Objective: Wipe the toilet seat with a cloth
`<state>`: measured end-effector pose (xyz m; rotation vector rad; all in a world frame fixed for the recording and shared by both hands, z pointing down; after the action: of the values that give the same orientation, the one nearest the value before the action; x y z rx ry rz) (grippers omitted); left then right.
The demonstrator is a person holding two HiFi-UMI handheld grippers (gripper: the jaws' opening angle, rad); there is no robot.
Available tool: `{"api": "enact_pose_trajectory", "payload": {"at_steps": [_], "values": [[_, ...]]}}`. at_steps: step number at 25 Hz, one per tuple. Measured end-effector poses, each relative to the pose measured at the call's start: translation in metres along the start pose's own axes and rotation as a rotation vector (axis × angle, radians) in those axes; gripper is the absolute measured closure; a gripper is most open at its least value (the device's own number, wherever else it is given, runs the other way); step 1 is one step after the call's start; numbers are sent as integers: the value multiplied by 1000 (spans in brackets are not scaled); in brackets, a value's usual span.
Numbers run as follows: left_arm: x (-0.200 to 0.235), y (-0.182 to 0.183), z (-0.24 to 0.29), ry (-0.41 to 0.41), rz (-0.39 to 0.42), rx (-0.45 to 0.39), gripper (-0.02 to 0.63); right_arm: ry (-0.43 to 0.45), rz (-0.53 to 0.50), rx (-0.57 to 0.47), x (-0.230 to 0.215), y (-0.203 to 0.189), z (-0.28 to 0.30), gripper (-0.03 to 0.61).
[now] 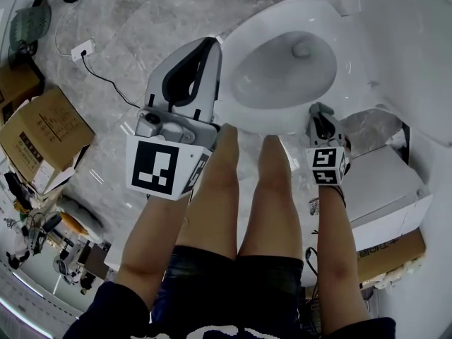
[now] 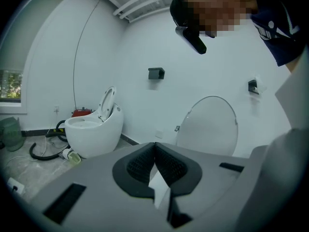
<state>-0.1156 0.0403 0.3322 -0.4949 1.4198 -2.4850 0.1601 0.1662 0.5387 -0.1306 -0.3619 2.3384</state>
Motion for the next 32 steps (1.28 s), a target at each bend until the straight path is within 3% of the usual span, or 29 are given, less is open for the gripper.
{"api": "enact_pose_trajectory", "payload": {"at_steps": [3,6,10,12,14,16,20,22,26,32], "values": [[5,-5,-5,19,-16,0,595,-7,19,58,-9,10,9,523],[5,-8,-6,28,-26,0,595,122,-17,89,33,36,29,524],[5,-6,-6,19,-24,0,595,325,68,90,93,77,42,523],[6,-6,-8,19,-22,-1,595,382,77,74,111,87,39,523],[7,-6,-9,21,-26,-2,595,372,50,74,110,82,34,523],[8,-7,-8,23,-29,-2,595,294,40,82,89,61,28,523],[11,-8,-11,22,-39,-8,595,91,136,79,26,17,7,522],[14,-6,-12,24,-41,-14,595,65,140,70,21,8,-2,522],[19,-5,-13,31,-41,-23,595,171,64,38,69,15,1,522],[21,-9,-18,35,-41,-18,595,348,-34,-83,148,84,26,522]]}}
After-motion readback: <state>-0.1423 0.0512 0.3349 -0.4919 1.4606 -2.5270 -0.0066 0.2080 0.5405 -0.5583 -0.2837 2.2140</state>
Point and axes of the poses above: the fingertips, and each gripper's own axes: z forward along the fingers, x to its left, y out of its top, the point moved 6 cm from there along -z, backward along the fingers, and after that the axes turned 8 degrees about x, right-handed, at the moved point
